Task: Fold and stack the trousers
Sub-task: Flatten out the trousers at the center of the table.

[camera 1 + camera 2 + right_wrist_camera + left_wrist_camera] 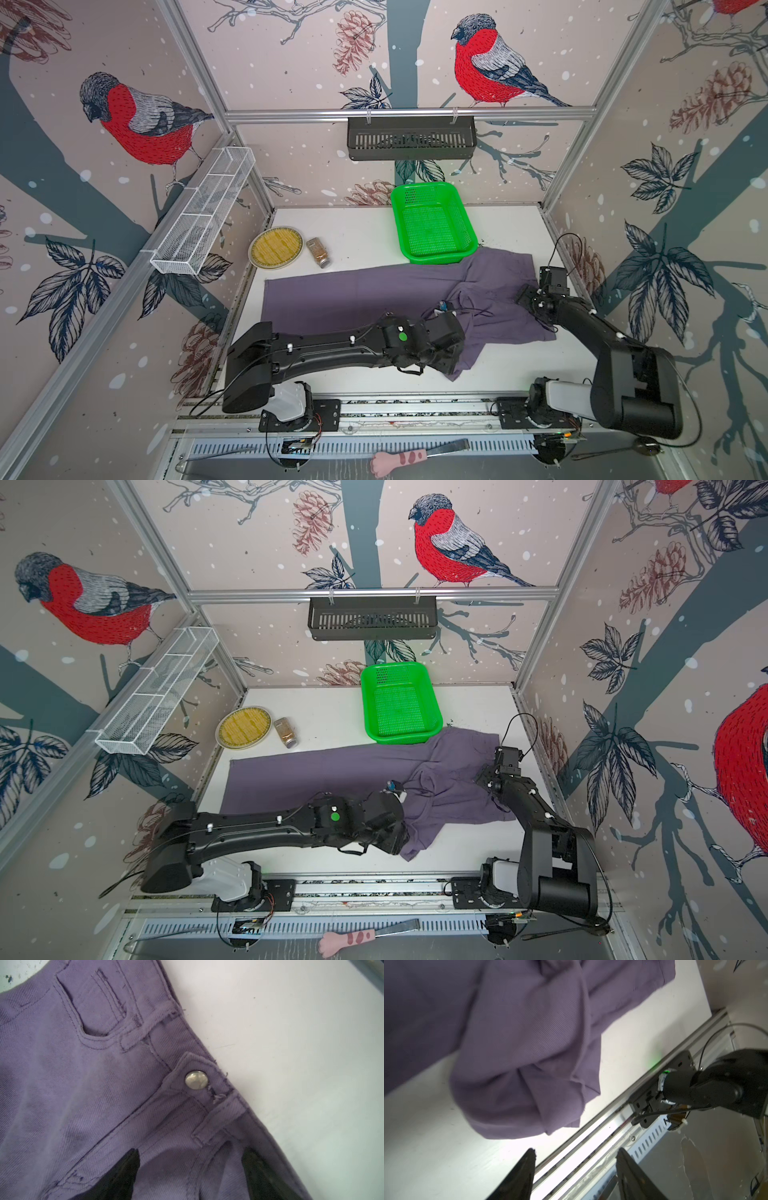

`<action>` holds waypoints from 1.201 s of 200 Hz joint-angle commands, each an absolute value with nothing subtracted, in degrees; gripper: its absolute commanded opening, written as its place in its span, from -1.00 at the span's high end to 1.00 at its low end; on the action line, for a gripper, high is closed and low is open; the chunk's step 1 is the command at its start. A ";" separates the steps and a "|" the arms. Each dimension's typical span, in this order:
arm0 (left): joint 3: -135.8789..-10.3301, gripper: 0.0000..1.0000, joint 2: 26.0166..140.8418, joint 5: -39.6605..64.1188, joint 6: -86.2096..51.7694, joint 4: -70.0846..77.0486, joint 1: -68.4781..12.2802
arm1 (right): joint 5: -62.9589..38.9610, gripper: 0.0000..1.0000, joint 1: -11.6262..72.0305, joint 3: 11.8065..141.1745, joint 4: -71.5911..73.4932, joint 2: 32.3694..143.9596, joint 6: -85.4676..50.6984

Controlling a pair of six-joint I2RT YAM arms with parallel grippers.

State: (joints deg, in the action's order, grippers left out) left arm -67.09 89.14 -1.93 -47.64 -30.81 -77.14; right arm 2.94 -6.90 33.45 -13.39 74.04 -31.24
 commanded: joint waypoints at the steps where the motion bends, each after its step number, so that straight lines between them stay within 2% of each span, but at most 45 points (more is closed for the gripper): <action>1: -69.99 -0.25 94.09 -2.26 -47.56 -28.80 -78.72 | 3.92 -0.62 -6.04 33.77 -13.62 74.21 -30.56; 32: -71.32 -0.21 100.66 -2.29 -48.34 -27.63 -79.98 | 4.27 -0.62 -5.30 33.57 -13.79 74.00 -30.44; 109: -76.80 0.10 108.74 -12.75 -49.30 -36.41 -78.49 | 3.56 -0.62 -4.68 32.61 -12.84 73.52 -30.72; 171: -77.64 0.81 106.78 -16.47 -49.24 -42.81 -77.66 | 3.51 -0.62 -4.75 32.43 -12.05 74.37 -30.46; 182: -77.20 1.00 105.67 -15.76 -48.53 -42.80 -77.35 | 3.75 -0.63 -4.75 32.43 -11.97 74.77 -30.50; 240: -76.67 1.00 96.76 -18.79 -48.34 -54.05 -74.38 | 5.65 -0.63 -5.10 32.52 -12.30 75.14 -31.40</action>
